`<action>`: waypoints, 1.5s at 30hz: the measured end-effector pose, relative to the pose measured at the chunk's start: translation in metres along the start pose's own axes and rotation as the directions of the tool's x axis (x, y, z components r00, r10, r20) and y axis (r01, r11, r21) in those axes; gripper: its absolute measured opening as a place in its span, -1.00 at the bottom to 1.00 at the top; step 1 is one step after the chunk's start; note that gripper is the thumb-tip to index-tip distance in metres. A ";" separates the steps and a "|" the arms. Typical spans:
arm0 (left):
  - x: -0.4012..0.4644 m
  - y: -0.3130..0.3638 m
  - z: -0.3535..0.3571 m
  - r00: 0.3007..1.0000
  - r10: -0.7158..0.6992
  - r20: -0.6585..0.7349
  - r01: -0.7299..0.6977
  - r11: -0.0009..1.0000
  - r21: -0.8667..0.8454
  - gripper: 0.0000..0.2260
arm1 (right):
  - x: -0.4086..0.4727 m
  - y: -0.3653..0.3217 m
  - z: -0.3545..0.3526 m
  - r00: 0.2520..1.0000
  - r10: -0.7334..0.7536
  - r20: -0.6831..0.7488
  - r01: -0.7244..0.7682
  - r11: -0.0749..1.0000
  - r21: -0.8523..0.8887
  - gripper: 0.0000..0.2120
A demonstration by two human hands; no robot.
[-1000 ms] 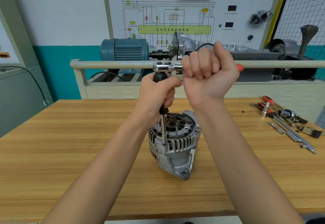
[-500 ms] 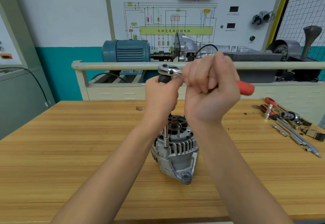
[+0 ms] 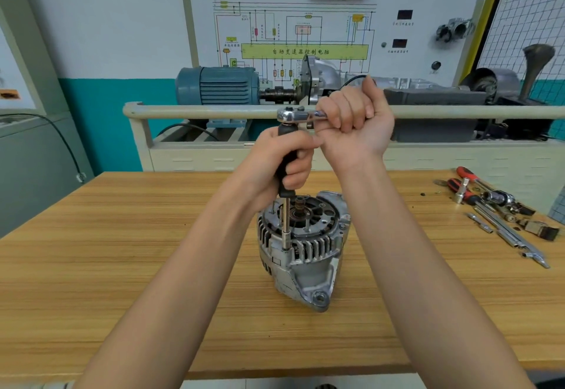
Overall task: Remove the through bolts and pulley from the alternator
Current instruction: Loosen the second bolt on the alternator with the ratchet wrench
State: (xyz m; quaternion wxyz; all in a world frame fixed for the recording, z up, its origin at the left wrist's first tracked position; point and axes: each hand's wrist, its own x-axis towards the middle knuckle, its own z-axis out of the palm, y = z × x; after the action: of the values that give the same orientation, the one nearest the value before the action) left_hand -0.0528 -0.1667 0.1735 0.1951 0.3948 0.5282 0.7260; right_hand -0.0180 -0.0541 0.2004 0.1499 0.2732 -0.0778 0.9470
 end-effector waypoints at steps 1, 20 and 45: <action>0.001 -0.001 0.001 1.000 -0.016 0.012 0.016 1.000 0.000 -0.68 | 0.001 -0.001 -0.001 1.000 -0.011 -0.009 0.011 1.000 0.018 -0.55; 0.000 -0.011 0.014 0.886 0.181 -0.428 -0.129 0.981 0.147 -0.59 | -0.026 0.016 0.011 0.934 -0.230 0.275 0.323 0.873 -0.366 -0.53; 0.000 -0.006 0.010 0.960 0.111 -0.255 -0.078 0.988 0.136 -0.63 | -0.021 0.006 0.008 0.958 -0.188 0.215 0.253 0.907 -0.335 -0.52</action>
State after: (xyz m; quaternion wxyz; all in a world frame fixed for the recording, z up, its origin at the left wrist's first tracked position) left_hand -0.0462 -0.1587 0.1696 0.0635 0.3315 0.5741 0.7460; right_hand 0.0006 -0.0670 0.1958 0.2961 0.3317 -0.2312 0.8653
